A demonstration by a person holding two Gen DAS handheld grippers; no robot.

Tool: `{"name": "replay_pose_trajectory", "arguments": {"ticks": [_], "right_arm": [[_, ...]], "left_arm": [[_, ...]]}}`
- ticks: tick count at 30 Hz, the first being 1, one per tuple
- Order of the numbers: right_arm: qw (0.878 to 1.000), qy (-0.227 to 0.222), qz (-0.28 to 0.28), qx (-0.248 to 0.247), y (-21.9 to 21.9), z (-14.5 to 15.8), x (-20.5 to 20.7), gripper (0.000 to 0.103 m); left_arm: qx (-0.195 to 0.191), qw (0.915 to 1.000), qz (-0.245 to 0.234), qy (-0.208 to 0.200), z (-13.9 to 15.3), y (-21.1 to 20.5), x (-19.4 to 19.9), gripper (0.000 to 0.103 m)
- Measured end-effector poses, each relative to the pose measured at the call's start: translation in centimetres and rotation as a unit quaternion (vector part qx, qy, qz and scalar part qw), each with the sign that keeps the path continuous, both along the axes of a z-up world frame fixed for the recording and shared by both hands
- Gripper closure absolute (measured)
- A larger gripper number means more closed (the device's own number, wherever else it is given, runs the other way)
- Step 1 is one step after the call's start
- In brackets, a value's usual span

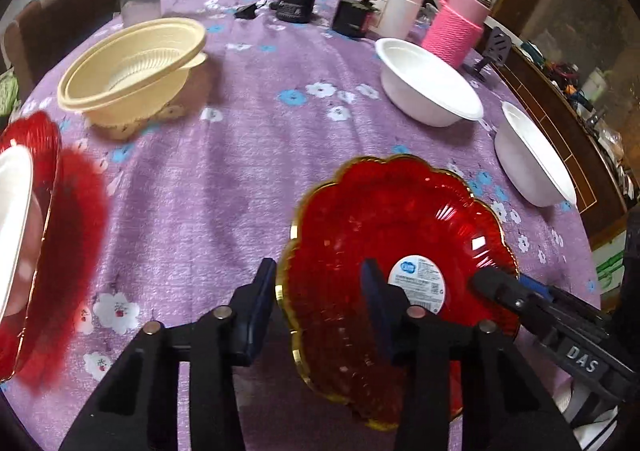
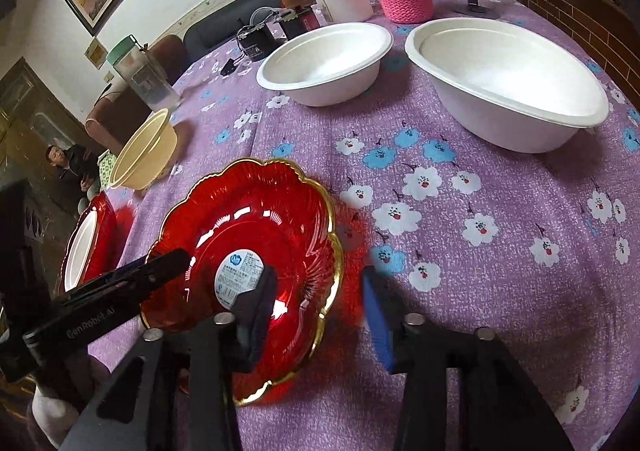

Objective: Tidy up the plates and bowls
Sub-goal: 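Carry the labeled red plate onto the plate stack and open both grippers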

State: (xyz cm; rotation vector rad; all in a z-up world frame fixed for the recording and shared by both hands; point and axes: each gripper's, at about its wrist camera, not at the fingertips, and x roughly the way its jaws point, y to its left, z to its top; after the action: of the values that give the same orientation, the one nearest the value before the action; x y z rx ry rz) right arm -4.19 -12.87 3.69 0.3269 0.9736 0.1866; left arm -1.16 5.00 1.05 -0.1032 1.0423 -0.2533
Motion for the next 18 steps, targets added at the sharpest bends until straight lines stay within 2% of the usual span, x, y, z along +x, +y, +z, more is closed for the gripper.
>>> {"name": "replay_pose_trajectory", "arguments": {"ticks": [3, 5, 7, 11, 18], "right_arm": [[1.000, -0.001, -0.005, -0.004, 0.2, -0.1, 0.0, 0.088], [1.000, -0.004, -0.006, 0.014, -0.3, 0.0, -0.3, 0.092], [1.000, -0.012, -0.004, 0.025, -0.3, 0.4, -0.8, 0.092], [0.999, -0.037, 0.008, 0.018, 1.1, 2.2, -1.4, 0.092], [0.995, -0.068, 0.060, 0.033, 6.4, 5.6, -1.1, 0.091]], "left_arm": [[0.012, 0.9999, 0.002, -0.005, 0.0, -0.3, -0.1, 0.064], [0.005, 1.0000, 0.002, -0.001, 0.3, 0.1, -0.3, 0.064], [-0.007, 0.9999, 0.006, -0.005, 1.0, 0.7, -0.8, 0.064], [-0.009, 0.9991, 0.024, -0.033, 3.2, 2.0, -2.0, 0.064], [-0.021, 0.9925, 0.087, -0.083, 7.5, 7.8, -4.2, 0.063]]}}
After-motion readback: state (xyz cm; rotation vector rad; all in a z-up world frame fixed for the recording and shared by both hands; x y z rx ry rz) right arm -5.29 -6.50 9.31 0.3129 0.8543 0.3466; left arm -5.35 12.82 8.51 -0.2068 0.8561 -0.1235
